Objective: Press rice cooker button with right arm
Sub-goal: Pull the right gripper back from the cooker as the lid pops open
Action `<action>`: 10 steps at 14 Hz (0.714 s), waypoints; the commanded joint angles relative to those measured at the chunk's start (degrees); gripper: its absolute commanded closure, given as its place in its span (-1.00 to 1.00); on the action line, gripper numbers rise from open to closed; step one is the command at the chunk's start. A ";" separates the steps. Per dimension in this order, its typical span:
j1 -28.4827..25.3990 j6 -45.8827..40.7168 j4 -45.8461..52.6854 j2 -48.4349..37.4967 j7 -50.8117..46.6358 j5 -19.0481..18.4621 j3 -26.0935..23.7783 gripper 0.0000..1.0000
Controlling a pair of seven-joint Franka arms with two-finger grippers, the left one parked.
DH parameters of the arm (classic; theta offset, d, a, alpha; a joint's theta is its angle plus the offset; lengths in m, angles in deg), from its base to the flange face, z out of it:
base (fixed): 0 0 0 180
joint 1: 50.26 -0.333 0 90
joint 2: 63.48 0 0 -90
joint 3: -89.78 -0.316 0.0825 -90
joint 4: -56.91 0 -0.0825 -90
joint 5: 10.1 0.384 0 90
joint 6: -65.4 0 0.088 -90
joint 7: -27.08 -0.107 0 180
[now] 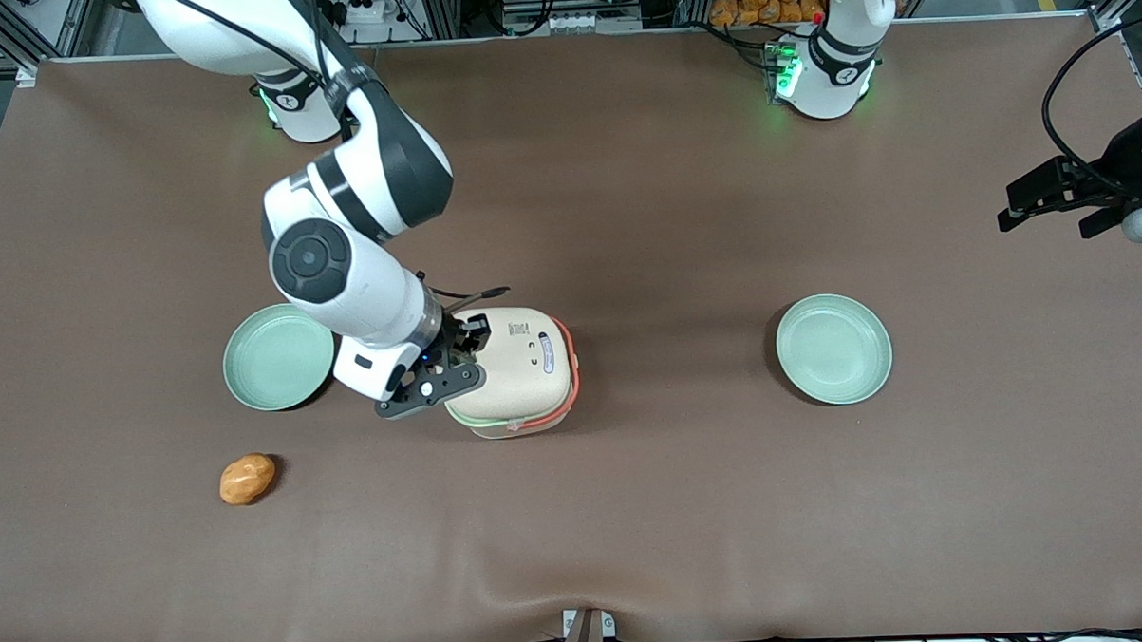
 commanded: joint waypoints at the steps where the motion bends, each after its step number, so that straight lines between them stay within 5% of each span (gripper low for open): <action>1: 0.61 -2.90 0.19 -2.85 -0.80 0.52 -0.14 -0.71; 3: 2.01 -4.66 0.19 -4.87 -0.80 0.61 -0.23 -1.00; 10: 11.58 -16.95 -0.42 -15.07 -0.36 -0.26 -0.41 -1.00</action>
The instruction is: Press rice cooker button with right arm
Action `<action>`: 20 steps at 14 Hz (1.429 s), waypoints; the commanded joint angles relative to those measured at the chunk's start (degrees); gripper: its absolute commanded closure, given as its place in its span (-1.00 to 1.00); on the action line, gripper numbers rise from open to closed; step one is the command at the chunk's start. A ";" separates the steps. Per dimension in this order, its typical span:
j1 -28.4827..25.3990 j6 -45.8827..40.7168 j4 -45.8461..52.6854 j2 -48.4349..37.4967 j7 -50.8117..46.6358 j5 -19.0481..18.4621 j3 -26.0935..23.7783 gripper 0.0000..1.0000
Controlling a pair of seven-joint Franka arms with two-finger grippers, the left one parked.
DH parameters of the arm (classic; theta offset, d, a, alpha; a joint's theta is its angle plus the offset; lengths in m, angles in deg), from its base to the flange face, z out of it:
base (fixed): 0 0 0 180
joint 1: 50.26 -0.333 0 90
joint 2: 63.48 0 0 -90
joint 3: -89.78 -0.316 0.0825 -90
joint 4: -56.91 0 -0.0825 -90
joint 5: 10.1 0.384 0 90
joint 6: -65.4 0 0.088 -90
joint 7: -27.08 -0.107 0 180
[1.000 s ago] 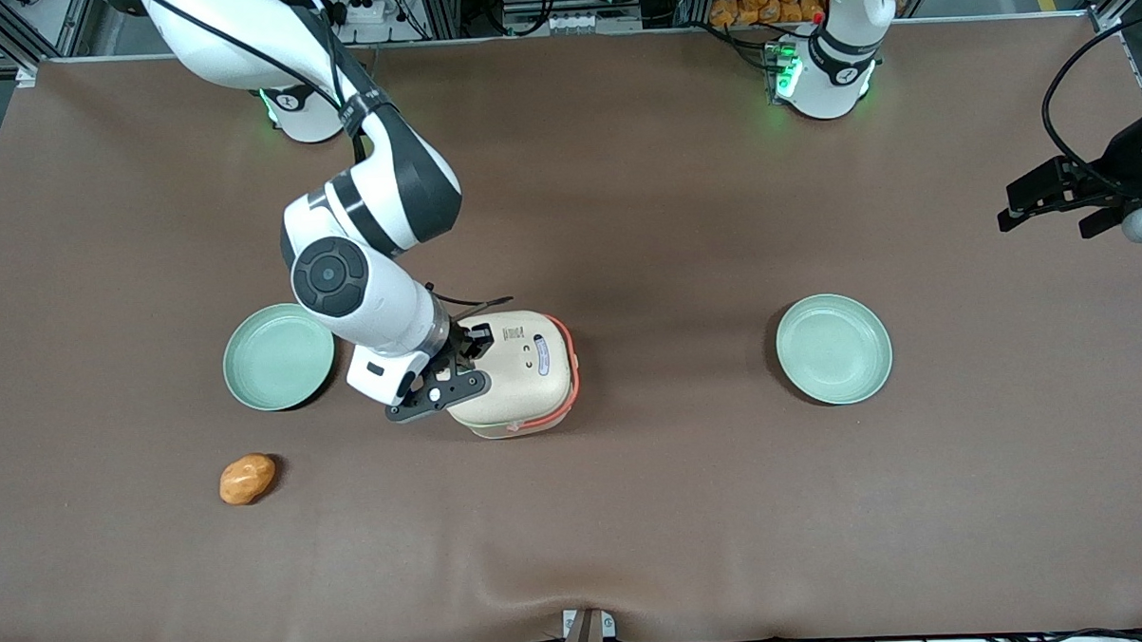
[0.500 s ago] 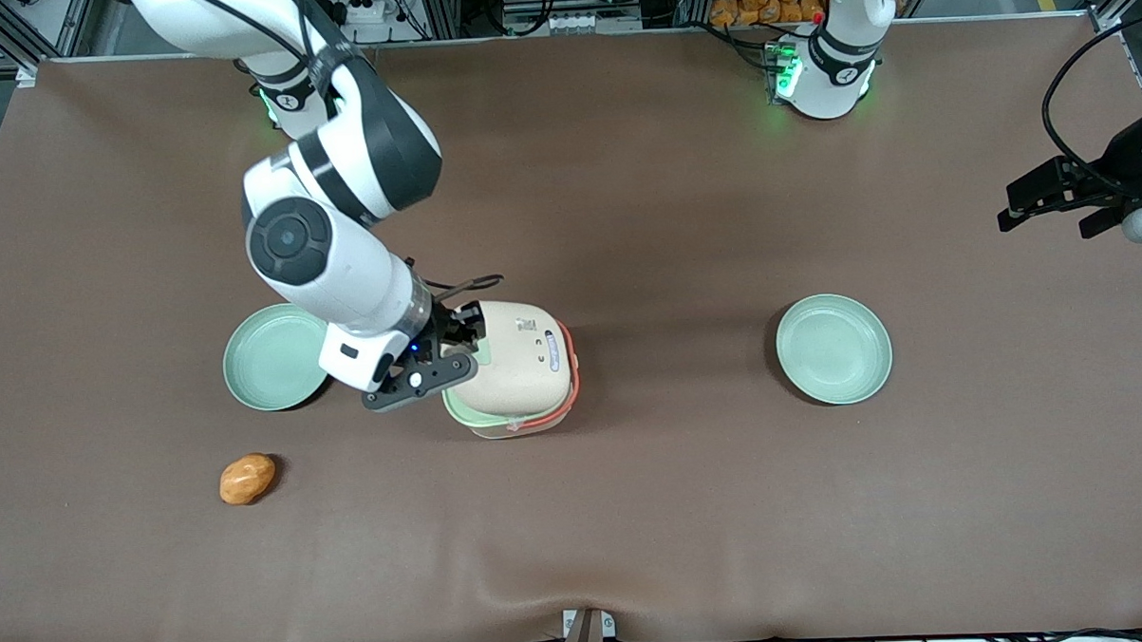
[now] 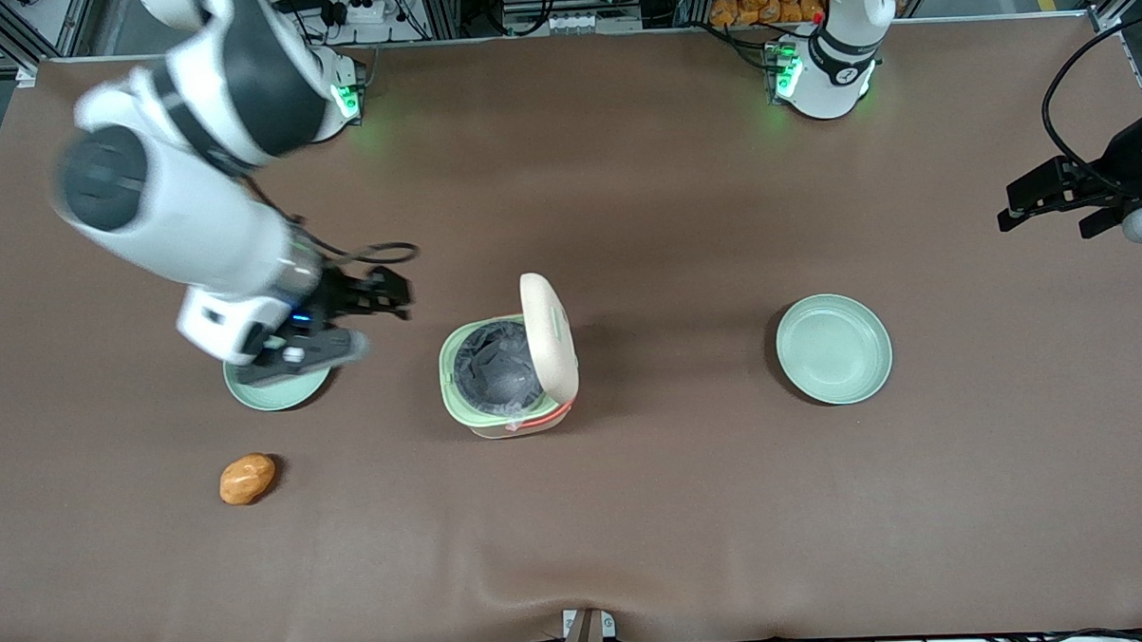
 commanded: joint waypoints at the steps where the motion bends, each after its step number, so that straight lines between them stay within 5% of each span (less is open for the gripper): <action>1: 4.61 -3.80 -1.77 -4.77 -0.14 -1.07 -0.95 -1.00; 5: 11.20 -5.48 -4.85 -9.52 0.21 -1.70 -1.04 -1.00; 9: 17.53 -6.80 -7.23 -13.21 11.27 -4.14 -0.95 -1.00; 20: 19.30 -11.11 -6.96 -14.10 10.67 -10.57 -0.69 -1.00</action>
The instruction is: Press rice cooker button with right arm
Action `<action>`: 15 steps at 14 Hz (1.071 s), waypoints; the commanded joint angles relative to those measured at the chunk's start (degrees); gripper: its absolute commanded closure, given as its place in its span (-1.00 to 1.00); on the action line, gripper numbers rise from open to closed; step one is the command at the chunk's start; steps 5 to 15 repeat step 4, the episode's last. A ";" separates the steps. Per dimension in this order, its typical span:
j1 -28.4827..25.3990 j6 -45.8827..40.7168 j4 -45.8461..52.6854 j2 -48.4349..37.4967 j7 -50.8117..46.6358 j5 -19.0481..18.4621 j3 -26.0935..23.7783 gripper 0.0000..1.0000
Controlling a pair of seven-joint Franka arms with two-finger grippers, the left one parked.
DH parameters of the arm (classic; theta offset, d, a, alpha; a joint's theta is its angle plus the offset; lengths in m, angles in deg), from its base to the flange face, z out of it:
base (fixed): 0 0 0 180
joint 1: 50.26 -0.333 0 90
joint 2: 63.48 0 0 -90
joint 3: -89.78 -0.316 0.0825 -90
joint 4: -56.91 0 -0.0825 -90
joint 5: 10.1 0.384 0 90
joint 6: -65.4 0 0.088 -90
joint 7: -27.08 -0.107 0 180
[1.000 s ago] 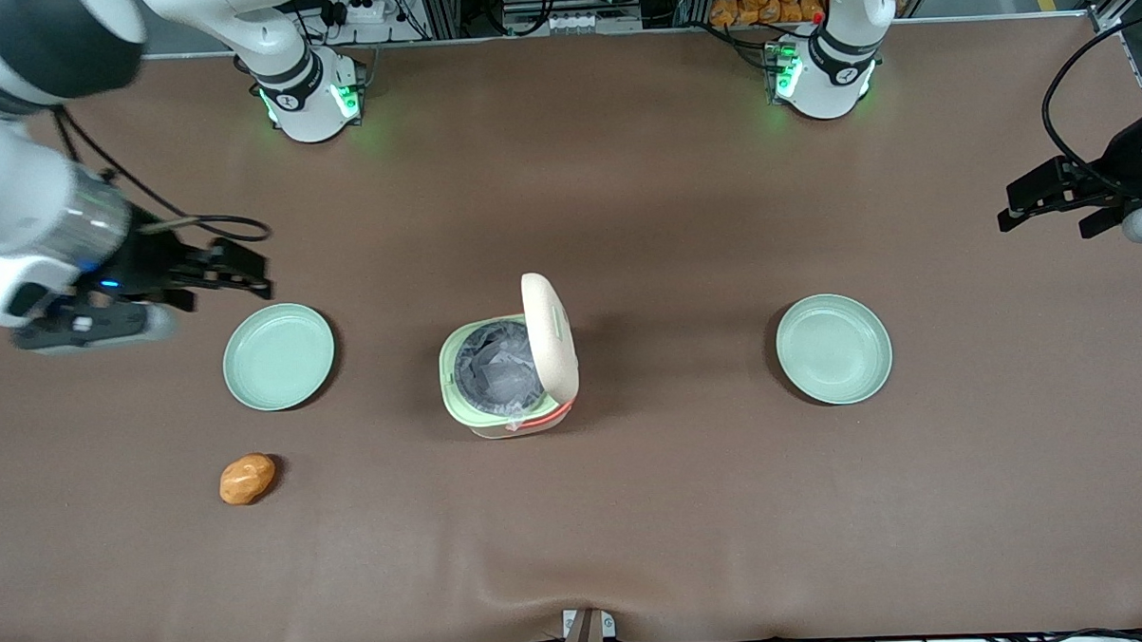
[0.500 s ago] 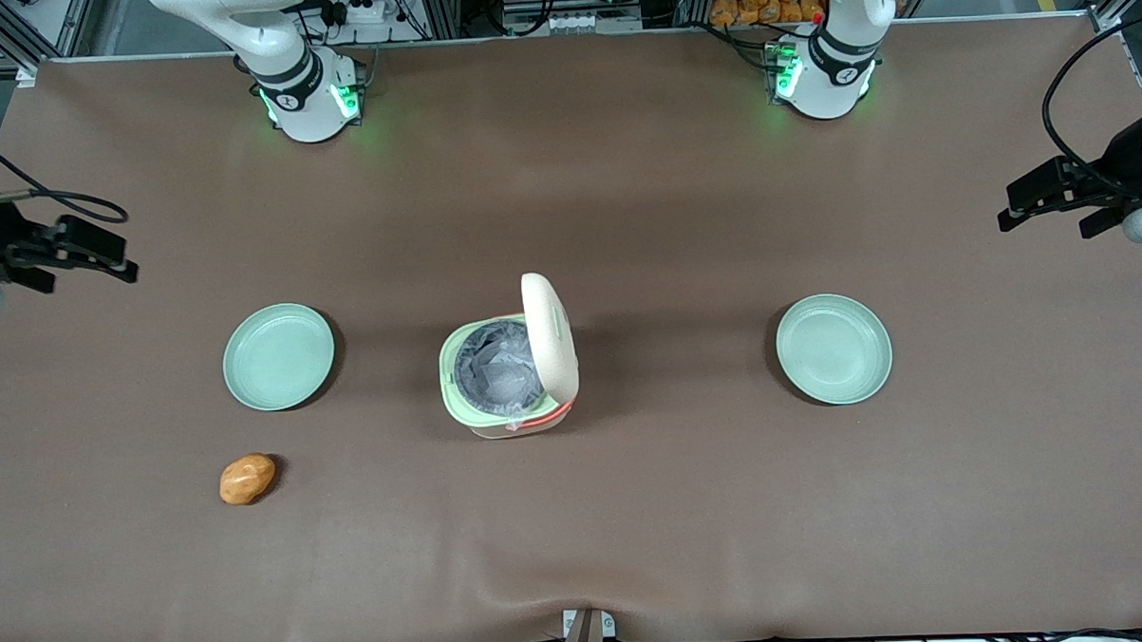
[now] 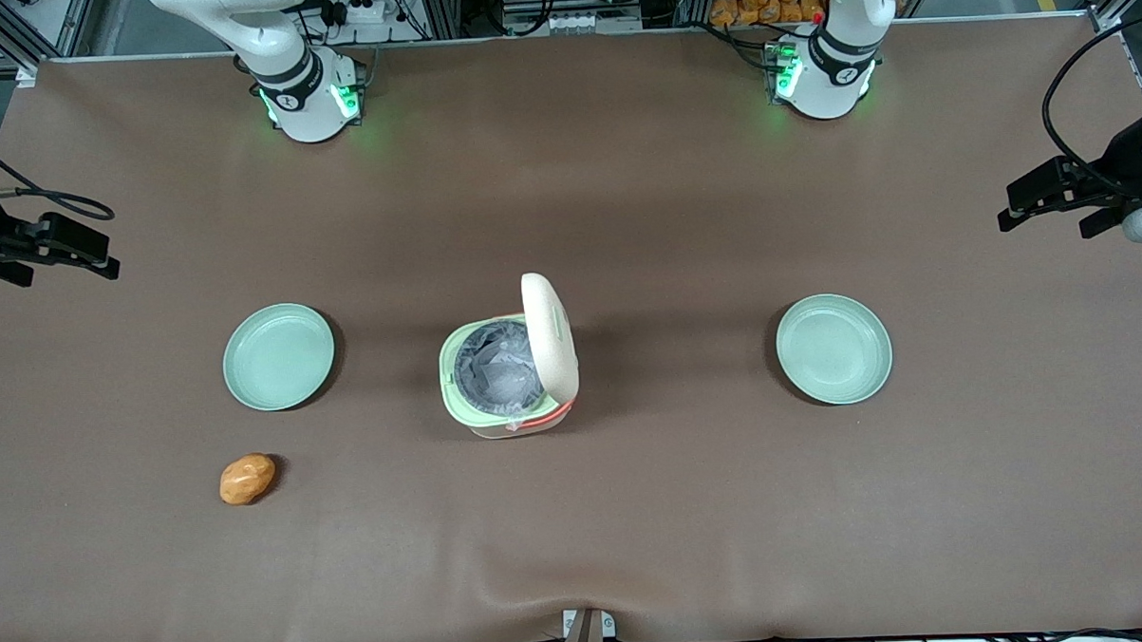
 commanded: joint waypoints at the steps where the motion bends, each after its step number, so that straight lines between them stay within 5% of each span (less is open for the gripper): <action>1: 0.82 -1.01 -1.63 -1.83 -0.10 -1.16 -0.96 -1.00; 15: 0.82 -1.28 -1.63 -1.91 -0.19 -0.90 -1.05 -1.00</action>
